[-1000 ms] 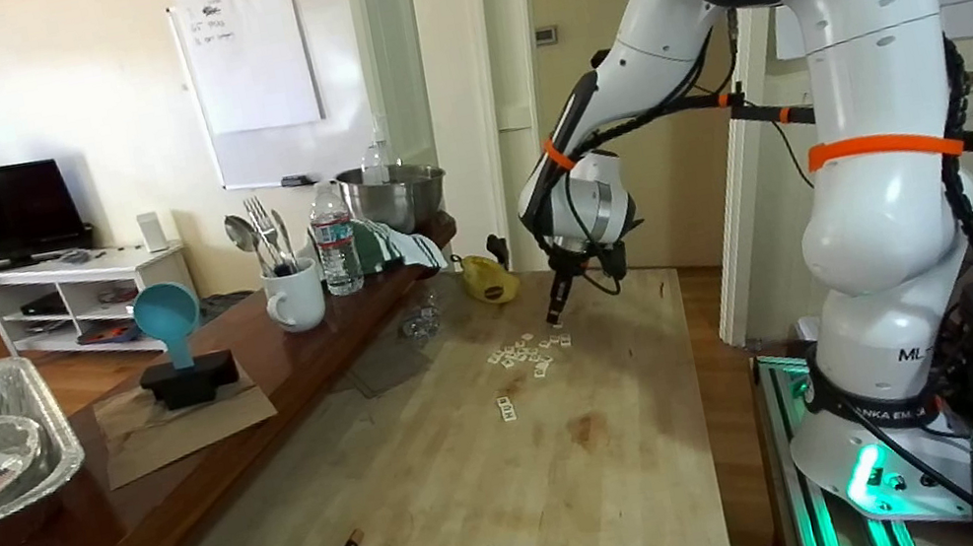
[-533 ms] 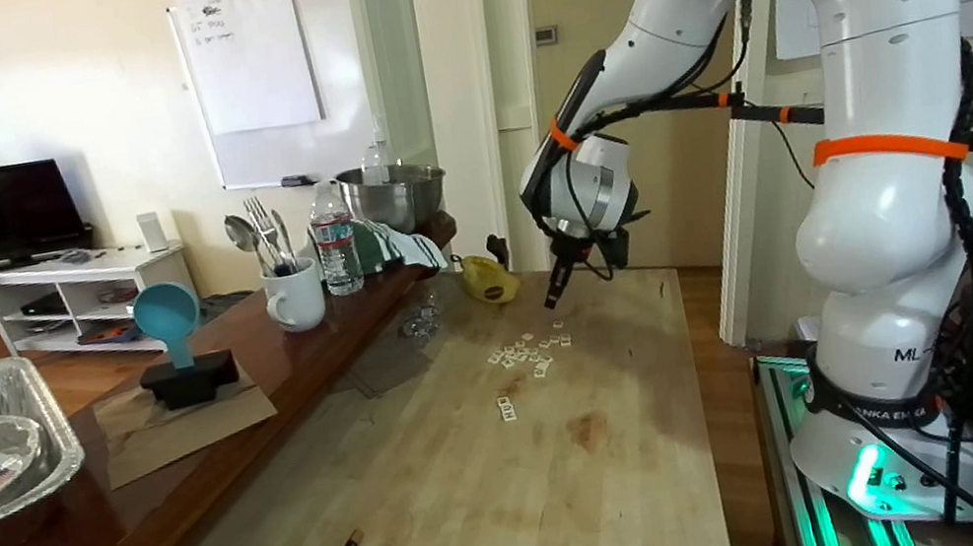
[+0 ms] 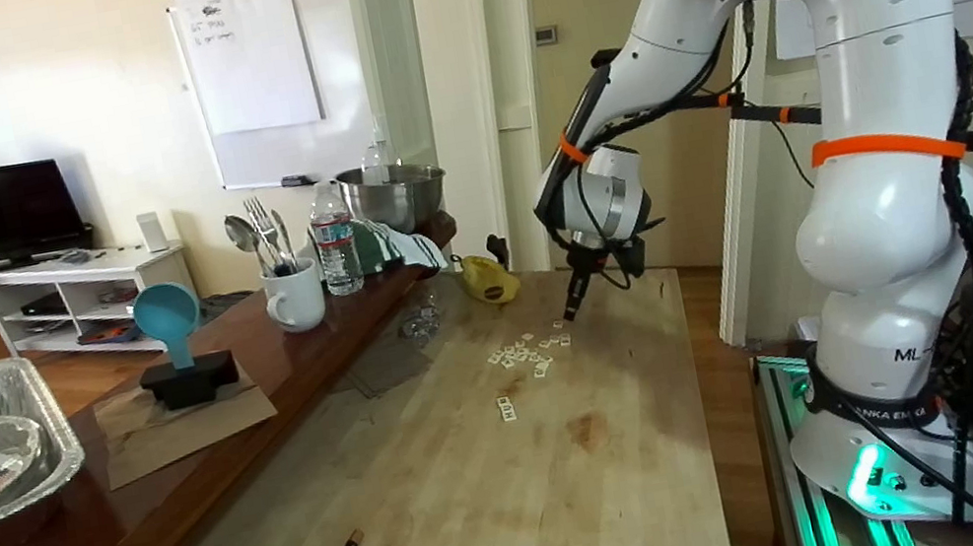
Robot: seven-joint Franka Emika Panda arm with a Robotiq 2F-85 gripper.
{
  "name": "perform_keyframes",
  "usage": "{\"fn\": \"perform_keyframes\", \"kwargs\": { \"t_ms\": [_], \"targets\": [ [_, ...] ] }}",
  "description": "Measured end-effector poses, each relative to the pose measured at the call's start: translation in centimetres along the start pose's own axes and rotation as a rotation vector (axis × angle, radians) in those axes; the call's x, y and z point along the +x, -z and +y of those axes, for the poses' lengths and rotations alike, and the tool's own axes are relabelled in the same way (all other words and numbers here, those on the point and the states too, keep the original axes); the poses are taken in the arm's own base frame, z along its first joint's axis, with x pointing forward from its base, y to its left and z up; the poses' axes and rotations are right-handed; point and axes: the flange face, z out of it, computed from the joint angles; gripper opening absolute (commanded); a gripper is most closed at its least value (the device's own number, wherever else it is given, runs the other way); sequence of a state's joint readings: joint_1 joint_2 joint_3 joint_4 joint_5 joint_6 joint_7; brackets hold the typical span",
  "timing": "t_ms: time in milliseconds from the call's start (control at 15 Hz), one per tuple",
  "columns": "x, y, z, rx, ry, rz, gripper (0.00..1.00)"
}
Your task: Align the blocks on the table
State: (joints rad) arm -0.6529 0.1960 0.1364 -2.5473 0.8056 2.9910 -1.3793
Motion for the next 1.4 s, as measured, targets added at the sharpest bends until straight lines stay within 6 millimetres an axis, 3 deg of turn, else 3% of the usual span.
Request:
{"fn": "perform_keyframes", "kwargs": {
  "t_ms": [1000, 1400],
  "targets": [
    [2.3, -0.2, -0.2, 0.028, -0.003, 0.035, 0.0],
    [2.2, -1.1, -0.3, 0.082, -0.01, 0.023, 0.0]
  ]
}}
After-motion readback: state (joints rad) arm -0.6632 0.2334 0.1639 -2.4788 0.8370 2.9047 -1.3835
